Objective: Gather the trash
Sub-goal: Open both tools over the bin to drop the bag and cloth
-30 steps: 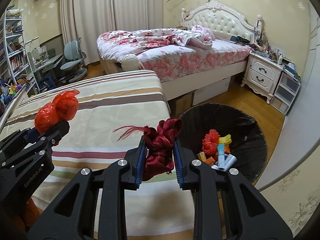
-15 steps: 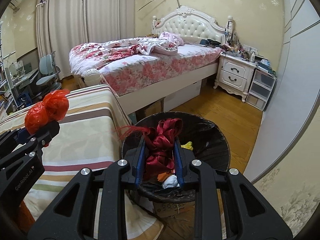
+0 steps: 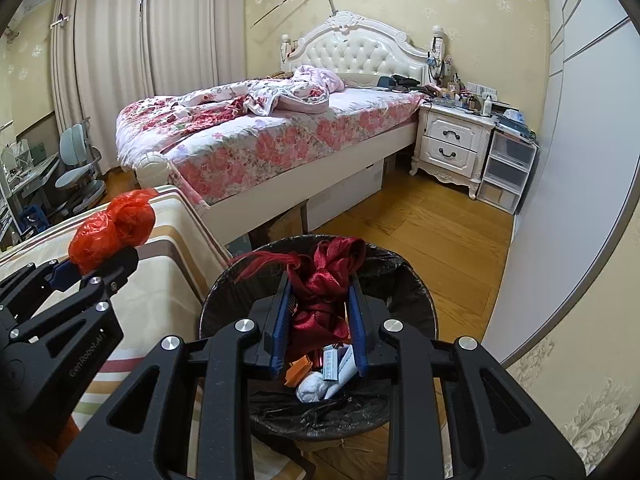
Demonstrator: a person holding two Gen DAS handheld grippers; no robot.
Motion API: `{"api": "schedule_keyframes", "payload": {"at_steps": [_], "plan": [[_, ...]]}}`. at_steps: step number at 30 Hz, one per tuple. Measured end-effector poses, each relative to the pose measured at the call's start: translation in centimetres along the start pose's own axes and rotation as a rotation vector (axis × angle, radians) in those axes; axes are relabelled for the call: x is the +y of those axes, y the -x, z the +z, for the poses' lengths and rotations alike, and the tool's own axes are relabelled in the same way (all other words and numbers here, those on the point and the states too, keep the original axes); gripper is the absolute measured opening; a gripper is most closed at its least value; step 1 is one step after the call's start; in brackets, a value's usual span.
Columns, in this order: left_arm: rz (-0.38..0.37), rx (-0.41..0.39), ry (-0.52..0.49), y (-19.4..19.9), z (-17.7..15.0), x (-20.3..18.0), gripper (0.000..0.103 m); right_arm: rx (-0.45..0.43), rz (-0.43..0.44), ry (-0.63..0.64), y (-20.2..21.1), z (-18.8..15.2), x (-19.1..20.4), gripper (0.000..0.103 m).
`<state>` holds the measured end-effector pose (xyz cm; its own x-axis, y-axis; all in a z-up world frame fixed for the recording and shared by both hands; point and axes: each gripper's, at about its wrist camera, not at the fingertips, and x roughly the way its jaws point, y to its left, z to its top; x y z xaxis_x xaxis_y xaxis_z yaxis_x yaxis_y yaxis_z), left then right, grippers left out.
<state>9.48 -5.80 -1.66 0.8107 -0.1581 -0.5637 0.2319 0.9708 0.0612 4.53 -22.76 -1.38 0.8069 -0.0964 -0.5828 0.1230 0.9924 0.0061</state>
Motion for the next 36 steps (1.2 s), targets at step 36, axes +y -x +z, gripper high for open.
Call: {"api": "schedule_keyframes", "payload": {"at_steps": [36], "plan": [[-0.005, 0.104, -0.019, -5.1, 1.3, -2.1, 0.063, 0.055, -0.028, -0.063, -5.5, 1.4, -2.5, 0.044]]}}
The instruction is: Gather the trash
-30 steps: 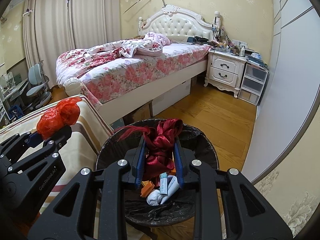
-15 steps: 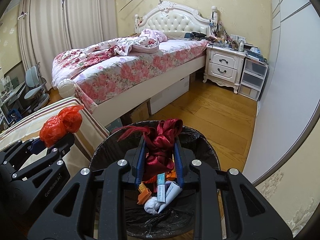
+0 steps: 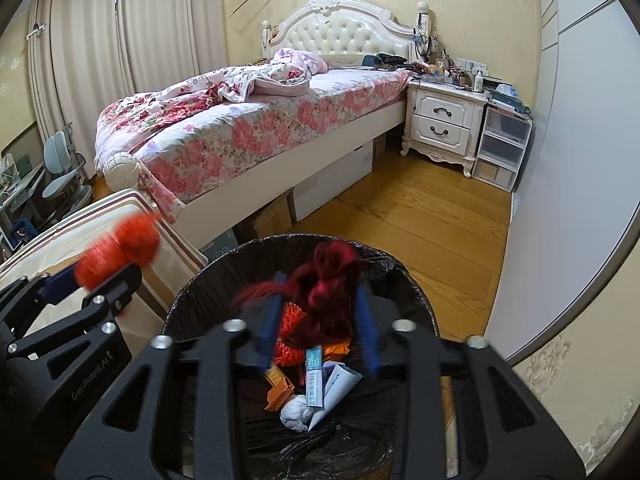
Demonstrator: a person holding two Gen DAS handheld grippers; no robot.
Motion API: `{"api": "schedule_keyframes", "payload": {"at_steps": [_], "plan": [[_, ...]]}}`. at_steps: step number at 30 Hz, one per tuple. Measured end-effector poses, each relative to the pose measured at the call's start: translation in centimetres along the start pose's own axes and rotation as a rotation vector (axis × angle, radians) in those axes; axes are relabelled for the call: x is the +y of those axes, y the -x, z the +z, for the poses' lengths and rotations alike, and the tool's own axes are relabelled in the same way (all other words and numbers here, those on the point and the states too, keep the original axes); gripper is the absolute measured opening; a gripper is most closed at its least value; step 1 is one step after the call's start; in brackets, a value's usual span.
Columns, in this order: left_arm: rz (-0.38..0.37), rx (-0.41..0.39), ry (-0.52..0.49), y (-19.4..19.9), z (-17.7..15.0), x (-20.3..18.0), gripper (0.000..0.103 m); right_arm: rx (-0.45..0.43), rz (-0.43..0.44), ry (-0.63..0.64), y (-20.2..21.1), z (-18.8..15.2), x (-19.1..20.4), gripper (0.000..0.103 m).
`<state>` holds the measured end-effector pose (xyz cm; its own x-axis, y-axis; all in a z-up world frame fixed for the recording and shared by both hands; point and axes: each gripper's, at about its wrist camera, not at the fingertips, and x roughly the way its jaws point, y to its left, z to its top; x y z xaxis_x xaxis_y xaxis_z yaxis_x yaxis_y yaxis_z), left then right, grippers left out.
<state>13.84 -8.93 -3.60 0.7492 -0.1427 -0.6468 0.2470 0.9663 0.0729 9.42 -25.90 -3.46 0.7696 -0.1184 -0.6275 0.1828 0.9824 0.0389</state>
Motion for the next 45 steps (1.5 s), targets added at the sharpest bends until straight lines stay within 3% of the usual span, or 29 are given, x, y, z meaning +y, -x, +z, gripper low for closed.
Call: {"api": "schedule_keyframes", "payload": {"at_steps": [4, 9, 19, 22, 45], "plan": [[0.006, -0.004, 0.006, 0.1, 0.0, 0.2, 0.073, -0.01, -0.013, -0.005, 0.1, 0.1, -0.1, 0.051], [0.014, 0.0, 0.014, -0.1, 0.1, 0.6, 0.075, -0.017, -0.036, -0.013, 0.1, 0.4, -0.6, 0.059], [0.052, -0.035, 0.023, 0.7, 0.2, 1.2, 0.082, -0.074, -0.11, -0.043, 1.6, 0.4, -1.1, 0.094], [0.058, -0.041, 0.024, 1.0, 0.0, 1.3, 0.084, -0.101, -0.13, -0.056, 2.2, 0.3, -1.3, 0.097], [0.097, -0.086, 0.042, 6.4, -2.2, 2.9, 0.085, -0.081, -0.123, -0.018, 6.6, -2.5, 0.5, 0.098]]}}
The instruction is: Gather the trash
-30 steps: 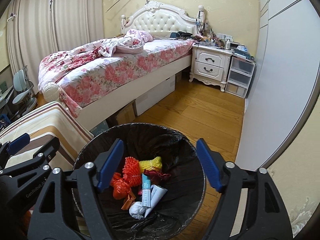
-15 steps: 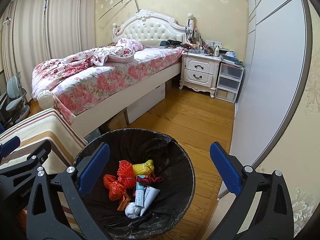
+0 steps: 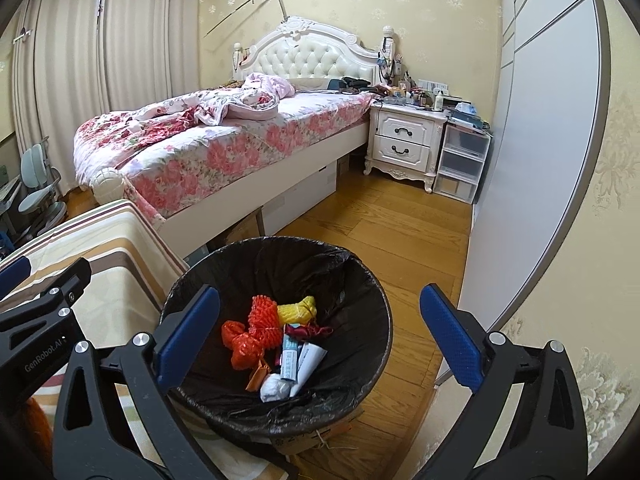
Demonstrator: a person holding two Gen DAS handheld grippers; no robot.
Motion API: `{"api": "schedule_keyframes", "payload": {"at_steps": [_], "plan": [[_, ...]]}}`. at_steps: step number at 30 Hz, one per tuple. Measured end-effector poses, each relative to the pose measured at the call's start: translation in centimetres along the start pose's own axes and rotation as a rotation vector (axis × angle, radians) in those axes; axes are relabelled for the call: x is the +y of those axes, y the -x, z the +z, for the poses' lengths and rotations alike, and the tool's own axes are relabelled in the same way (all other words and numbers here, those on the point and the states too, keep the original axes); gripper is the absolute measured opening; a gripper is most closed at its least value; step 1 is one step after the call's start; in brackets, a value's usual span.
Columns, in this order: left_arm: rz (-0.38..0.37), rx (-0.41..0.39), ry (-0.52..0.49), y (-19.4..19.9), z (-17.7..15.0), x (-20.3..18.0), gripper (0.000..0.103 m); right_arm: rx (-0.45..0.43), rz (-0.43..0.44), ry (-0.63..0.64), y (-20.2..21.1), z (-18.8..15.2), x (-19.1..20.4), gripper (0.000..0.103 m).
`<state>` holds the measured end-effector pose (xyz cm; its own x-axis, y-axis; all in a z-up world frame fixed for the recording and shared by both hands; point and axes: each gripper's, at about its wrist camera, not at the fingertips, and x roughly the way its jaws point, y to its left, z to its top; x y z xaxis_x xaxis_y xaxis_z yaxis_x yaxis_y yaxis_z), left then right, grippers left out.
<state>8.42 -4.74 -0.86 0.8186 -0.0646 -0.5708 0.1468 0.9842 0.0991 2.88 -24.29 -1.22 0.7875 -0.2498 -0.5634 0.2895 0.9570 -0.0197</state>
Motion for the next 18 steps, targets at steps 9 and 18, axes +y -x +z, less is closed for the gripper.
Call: {"api": "schedule_keyframes", "payload": {"at_steps": [9, 18], "plan": [[-0.013, -0.006, -0.009, 3.0, -1.5, 1.5, 0.085, 0.0, 0.044, 0.028, 3.7, -1.3, 1.3, 0.098], [0.017, -0.022, 0.035, 5.6, -2.6, 3.8, 0.085, -0.011, 0.08, 0.053, 6.6, -2.1, 2.6, 0.098]]}}
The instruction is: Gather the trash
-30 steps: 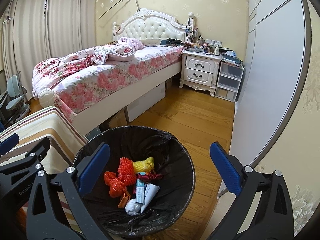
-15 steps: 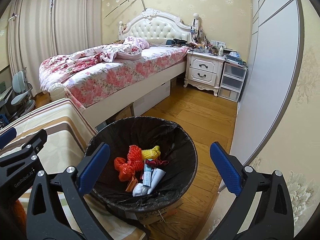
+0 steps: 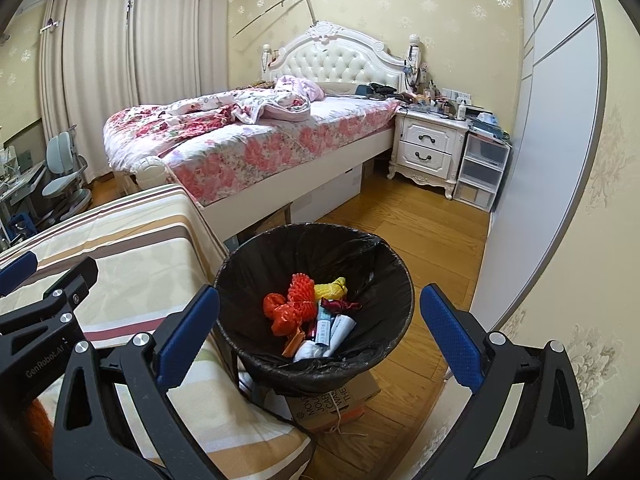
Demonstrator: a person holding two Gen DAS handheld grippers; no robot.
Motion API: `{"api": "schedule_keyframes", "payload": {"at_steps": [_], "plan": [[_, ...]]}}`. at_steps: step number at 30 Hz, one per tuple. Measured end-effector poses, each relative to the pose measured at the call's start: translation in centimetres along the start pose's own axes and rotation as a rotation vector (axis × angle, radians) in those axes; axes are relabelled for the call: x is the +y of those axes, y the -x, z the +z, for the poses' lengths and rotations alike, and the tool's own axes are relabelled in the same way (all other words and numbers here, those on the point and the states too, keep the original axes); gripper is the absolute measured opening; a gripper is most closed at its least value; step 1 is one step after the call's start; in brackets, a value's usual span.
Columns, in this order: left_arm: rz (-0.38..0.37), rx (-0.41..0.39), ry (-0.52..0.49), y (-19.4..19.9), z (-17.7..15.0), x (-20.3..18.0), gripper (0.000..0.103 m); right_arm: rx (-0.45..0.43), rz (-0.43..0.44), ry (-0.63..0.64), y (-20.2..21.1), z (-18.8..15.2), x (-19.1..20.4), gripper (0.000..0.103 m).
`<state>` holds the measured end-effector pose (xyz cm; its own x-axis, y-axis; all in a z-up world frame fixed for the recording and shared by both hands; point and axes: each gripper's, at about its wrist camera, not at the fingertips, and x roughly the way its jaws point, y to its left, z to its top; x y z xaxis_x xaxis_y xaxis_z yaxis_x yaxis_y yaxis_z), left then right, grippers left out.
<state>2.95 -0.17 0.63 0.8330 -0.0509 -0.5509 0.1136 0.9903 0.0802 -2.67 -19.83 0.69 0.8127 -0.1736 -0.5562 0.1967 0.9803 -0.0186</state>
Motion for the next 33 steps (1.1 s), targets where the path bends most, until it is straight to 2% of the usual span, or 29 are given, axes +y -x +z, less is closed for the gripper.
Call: {"api": "schedule_keyframes", "payload": {"at_steps": [14, 33], "plan": [[0.009, -0.003, 0.042, 1.9, -1.1, 1.9, 0.085, -0.015, 0.036, 0.032, 2.3, -0.4, 1.4, 0.098], [0.008, -0.001, 0.043, 2.0, -1.2, 1.9, 0.085, -0.015, 0.035, 0.035, 2.4, -0.4, 1.6, 0.098]]}}
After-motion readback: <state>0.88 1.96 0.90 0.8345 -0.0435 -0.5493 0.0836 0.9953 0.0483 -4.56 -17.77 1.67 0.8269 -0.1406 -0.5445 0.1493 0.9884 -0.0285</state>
